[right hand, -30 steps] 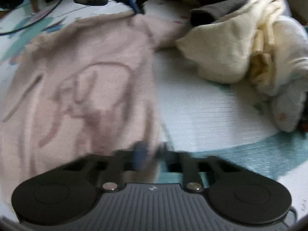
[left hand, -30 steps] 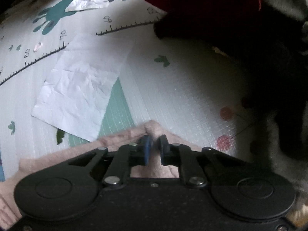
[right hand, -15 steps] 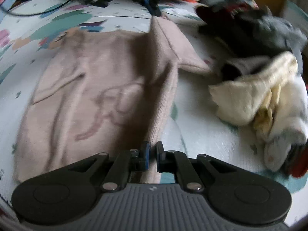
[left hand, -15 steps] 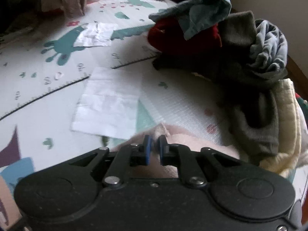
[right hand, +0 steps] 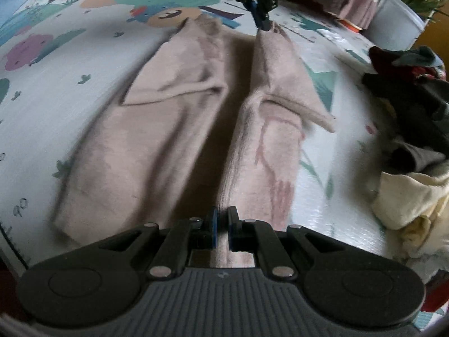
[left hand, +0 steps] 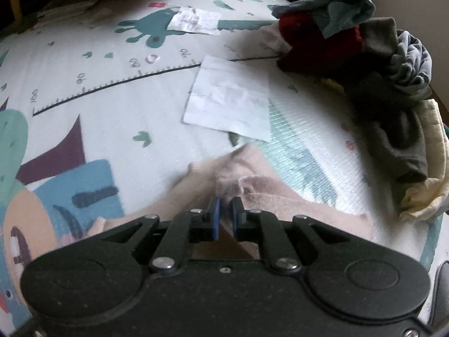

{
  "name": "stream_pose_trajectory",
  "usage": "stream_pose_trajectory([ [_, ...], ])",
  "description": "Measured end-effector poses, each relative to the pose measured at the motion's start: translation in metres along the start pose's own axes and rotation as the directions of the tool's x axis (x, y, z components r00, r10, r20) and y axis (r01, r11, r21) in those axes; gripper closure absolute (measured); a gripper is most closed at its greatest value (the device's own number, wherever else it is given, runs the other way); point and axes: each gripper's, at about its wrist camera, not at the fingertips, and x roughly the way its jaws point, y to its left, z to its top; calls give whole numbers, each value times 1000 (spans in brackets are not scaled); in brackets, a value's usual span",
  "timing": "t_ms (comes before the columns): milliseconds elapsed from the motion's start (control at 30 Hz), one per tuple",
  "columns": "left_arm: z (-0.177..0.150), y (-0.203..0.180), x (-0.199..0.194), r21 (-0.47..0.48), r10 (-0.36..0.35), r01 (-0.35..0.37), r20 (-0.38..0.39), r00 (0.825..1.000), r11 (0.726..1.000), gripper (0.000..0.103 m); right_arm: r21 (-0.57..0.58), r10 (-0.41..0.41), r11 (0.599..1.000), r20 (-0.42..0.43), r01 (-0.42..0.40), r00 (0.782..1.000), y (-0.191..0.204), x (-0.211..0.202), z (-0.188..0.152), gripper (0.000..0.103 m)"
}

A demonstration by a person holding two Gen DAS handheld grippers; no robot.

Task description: Fold clothes

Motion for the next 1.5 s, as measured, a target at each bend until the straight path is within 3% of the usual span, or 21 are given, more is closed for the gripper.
stream_pose_trajectory([
  [167,0,3,-2,-11,5,-5,25,1000,1000,96,-17,16,1000,-7,-16,1000,13,4,9,94],
  [267,-3,-1,2,2,55,-55,27,998,998,96,-5,44,999,-31,-45,999,18,14,10,89],
  [333,-7,-4,8,7,114,-114,18,993,993,96,12,84,996,6,-84,996,21,6,7,75],
  [400,-8,-4,8,6,124,-124,12,992,992,94,-57,125,991,33,-123,992,34,-9,-1,41],
  [433,-7,-3,7,7,122,-122,11,993,993,91,-107,125,987,48,-119,991,44,-18,-8,39],
  [533,-2,0,-4,8,138,-138,24,990,990,90,-110,131,986,48,-125,990,49,-33,-26,43],
  [600,1,3,-14,-10,146,-146,42,988,989,89,-102,94,991,39,-90,995,44,-37,-38,57],
  [667,4,1,-25,-5,155,-155,59,986,988,89,-57,49,997,27,-47,998,30,-34,-46,63],
  [767,0,-15,-46,78,-13,9,56,998,997,89,63,-13,998,28,11,1000,2,-29,-42,66],
  [800,-6,-26,-51,139,-130,126,22,991,982,89,93,-23,995,35,20,999,-6,-27,-38,66],
  [867,-24,-50,-57,248,-270,274,-50,962,929,89,111,-23,994,46,18,999,-10,-24,-32,67],
  [933,-47,-73,-50,320,-304,329,-126,944,889,89,119,-12,993,52,6,999,-10,-19,-26,67],
  [1033,-81,-102,-35,378,-318,380,-218,923,844,89,141,-1,990,54,-6,999,-7,-11,-20,67],
  [1133,-102,-118,-20,382,-306,386,-254,917,840,89,146,6,989,44,-12,999,-3,-1,-18,67],
  [1167,-109,-123,-15,400,-279,371,-270,922,838,87,148,15,989,34,-20,999,-1,3,-18,67],
  [1200,-118,-130,-7,453,-198,329,-311,929,829,87,149,24,989,24,-27,999,0,7,-18,67],
  [1267,-129,-139,-5,544,-145,301,-311,939,783,87,167,88,983,-66,-76,994,1,24,-20,65],
  [1300,-135,-143,-5,586,-125,290,-306,944,757,87,174,104,981,-69,-91,992,-1,24,-19,65],
  [1367,-125,-142,-6,553,-132,311,-339,932,773,86,174,124,978,-59,-112,991,-7,20,-15,66],
  [1433,-115,-130,-15,532,-170,339,-342,924,776,70,193,129,974,-32,-121,991,-16,14,-9,66],
  [1500,-103,-109,-28,498,-198,320,-283,939,806,60,250,117,961,23,-119,993,-29,6,-2,66],
])
